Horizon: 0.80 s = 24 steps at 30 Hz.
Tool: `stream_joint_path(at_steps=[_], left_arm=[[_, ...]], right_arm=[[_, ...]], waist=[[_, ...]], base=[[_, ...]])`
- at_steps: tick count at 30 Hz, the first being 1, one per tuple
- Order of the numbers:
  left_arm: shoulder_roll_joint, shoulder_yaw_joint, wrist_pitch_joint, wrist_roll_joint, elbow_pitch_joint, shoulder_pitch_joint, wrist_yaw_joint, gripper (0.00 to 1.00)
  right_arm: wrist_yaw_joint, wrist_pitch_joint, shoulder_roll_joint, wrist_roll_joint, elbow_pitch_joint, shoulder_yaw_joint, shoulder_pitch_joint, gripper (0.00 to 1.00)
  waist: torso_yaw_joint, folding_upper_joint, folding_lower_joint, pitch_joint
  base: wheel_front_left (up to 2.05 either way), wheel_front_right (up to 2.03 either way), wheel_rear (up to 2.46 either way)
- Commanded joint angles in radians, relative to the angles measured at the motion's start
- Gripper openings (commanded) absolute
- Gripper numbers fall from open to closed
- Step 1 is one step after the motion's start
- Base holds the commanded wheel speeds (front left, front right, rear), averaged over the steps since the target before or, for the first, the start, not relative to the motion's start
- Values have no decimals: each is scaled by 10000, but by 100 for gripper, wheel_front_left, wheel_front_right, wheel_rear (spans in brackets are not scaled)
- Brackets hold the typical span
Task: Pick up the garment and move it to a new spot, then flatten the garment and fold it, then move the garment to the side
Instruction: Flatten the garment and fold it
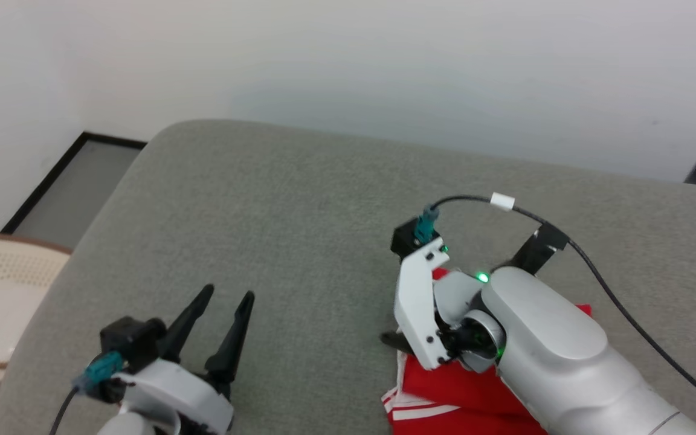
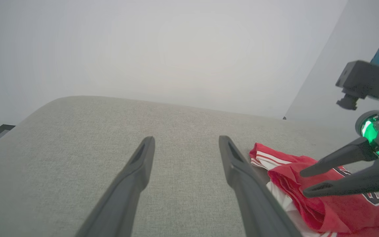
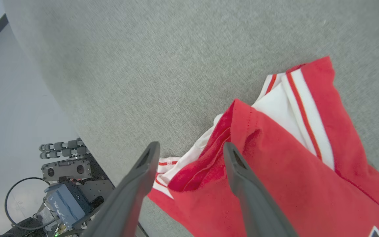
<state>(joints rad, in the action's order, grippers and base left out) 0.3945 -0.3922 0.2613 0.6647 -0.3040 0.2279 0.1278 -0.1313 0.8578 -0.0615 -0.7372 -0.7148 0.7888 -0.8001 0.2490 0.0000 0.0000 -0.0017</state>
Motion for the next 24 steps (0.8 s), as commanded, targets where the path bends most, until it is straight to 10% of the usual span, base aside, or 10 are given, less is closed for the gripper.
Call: stream_joint_path(at_steps=[1, 8, 13, 24], left_arm=[[92, 52, 22, -106, 11, -170, -28, 100], [382, 607, 28, -815, 584, -900, -349, 100], [213, 1181, 26, -1150, 908, -1561, -519, 100], [-370, 1932, 27, -2064, 1037, -2537, -393, 100]], right_arm=[[13, -154, -71, -215, 228, 77, -96, 100], [13, -2104, -1348, -1038, 2518, 539, 395, 100], [13, -5665, -2664, -437, 3784, 394, 1094, 100], [14, -10877, -3617, 1028, 2969, -1719, 3373, 100]], waist=[[-346, 0, 0, -320], [-1150, 0, 0, -591], [-1754, 0, 0, -689], [-2550, 0, 0, -765]], base=[[0, 0, 0], [0, 0, 0], [0, 0, 0], [0, 0, 0]])
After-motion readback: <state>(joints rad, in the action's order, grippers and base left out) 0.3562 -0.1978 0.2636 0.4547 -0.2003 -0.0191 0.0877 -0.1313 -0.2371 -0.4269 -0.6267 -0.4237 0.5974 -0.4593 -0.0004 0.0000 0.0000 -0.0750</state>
